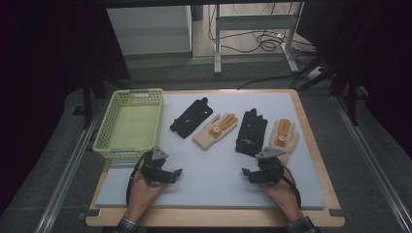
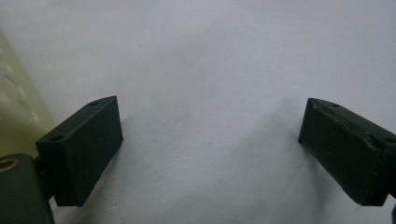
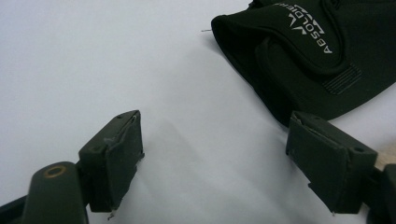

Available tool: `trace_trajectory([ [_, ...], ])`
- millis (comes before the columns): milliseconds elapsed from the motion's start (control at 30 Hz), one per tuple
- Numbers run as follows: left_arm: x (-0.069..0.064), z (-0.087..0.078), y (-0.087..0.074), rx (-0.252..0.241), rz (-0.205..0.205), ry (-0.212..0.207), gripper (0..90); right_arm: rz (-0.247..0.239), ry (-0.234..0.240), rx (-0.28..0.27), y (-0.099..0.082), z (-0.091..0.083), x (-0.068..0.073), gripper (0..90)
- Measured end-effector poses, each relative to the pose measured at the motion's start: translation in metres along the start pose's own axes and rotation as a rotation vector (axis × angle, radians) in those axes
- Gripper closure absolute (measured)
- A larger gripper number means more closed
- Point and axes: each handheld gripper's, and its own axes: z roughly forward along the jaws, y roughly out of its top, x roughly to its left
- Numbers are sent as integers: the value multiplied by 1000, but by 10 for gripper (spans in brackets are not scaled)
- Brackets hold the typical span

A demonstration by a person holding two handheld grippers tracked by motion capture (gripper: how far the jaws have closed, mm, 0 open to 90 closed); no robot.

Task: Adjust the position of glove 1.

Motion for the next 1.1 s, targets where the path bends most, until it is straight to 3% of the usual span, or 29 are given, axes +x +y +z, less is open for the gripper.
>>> trace_trajectory([
  [767, 0, 0, 0, 0, -1, -1, 62, 22, -5, 7, 1, 0, 0, 195],
  [867, 0, 0, 0, 0, -1, -1, 62, 28, -9, 9, 3, -1, 1, 249],
  [933, 0, 0, 0, 0, -1, -1, 62, 47, 16, 6, 5, -1, 0, 284],
  [1100, 0, 0, 0, -1, -1, -1, 62, 43, 45, 0, 13, 0, 2, 340],
])
